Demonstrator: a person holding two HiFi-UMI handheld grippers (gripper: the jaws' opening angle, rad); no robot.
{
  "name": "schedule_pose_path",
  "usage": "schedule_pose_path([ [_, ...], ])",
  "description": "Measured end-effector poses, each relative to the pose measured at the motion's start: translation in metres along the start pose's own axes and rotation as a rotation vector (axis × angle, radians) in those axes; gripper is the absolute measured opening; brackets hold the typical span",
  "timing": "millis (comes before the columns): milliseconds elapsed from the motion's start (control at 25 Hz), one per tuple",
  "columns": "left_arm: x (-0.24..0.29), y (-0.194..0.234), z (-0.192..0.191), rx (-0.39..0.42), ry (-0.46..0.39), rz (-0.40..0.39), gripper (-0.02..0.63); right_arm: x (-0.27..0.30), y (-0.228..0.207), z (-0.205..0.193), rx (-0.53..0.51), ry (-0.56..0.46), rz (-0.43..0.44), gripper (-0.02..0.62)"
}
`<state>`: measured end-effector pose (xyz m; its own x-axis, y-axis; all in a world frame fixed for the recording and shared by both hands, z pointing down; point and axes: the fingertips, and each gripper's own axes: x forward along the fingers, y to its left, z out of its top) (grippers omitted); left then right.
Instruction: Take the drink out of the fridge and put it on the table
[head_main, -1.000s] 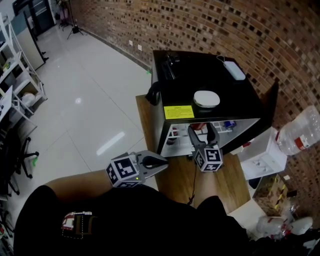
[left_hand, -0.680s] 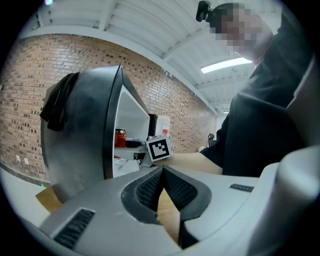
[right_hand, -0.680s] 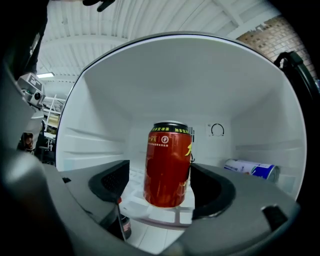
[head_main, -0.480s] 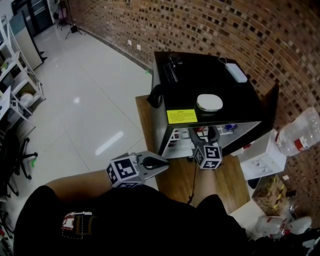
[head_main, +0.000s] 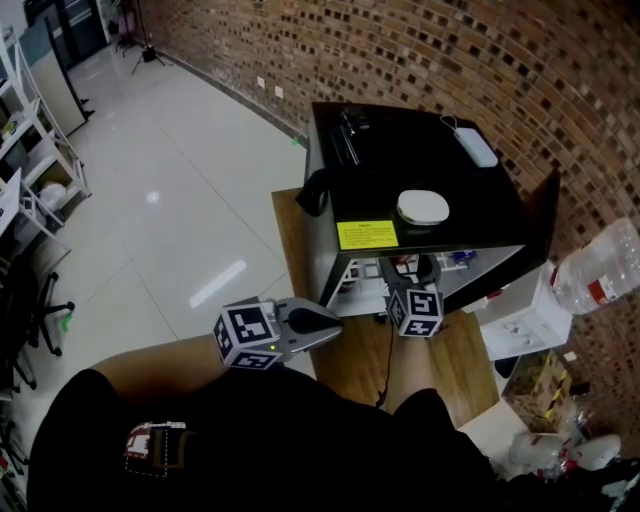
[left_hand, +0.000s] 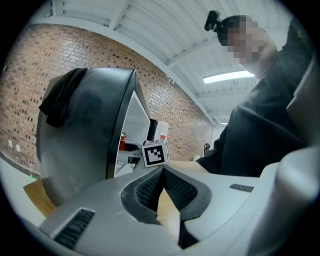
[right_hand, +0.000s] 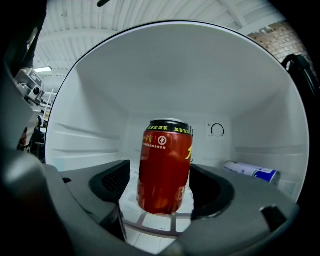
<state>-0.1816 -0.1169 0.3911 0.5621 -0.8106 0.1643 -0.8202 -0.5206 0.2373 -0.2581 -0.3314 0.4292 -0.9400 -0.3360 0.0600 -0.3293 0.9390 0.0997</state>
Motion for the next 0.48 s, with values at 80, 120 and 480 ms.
schedule_pose_path([
  [80,0.001,-0.001,0.004,-0.059,-0.021,-0.025,-0.008,0.000,-0.002,0.001,-0.005,-0.004,-0.011,0.337],
  [120,0.003,-0.001,0.006,-0.089,-0.032,-0.037,-0.008,0.000,-0.002,0.001,-0.006,-0.006,-0.016,0.333],
  [480,0.009,0.006,0.024,-0.506,-0.170,-0.092,-0.008,-0.001,-0.003,0.011,-0.008,-0.043,-0.031,0.339],
])
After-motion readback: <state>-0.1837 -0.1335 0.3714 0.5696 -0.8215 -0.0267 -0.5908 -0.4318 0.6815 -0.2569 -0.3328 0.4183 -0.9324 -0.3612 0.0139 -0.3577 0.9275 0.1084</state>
